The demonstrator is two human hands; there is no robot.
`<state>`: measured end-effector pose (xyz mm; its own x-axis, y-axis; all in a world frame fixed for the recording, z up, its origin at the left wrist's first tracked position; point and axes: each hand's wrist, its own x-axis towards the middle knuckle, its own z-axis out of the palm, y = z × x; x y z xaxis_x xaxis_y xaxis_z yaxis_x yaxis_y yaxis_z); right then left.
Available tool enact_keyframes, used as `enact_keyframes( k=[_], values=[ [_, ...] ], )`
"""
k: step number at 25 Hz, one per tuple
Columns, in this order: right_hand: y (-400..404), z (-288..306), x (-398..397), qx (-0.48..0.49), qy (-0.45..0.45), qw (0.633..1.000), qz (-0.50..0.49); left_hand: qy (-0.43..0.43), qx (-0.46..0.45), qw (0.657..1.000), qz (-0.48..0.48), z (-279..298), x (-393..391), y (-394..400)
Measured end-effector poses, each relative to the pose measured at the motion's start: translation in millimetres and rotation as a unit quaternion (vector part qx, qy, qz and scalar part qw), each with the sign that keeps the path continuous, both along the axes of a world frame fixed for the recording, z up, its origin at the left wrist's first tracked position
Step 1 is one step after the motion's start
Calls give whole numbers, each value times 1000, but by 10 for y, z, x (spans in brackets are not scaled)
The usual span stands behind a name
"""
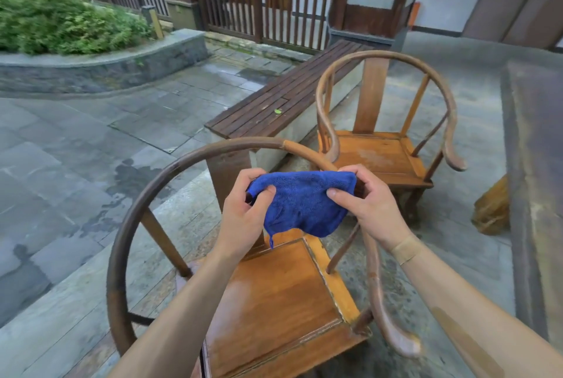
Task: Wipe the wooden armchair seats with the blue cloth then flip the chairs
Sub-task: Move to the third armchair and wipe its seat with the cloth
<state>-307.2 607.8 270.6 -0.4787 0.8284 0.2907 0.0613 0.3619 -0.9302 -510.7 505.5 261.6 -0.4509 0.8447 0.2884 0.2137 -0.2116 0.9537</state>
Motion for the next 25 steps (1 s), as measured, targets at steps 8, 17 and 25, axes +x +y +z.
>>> enact_keyframes(
  k=[8,17,25],
  values=[
    [154,30,84,-18,3,1000,-10,2,17,1000,0,-17,92,217],
    [-57,70,1303,-27,9,982,-187,-24,27,980,-194,-70,1111,850],
    [-51,216,2909,-13,21,941,-337,-3,61,944,-324,54,2781,1538]
  ],
)
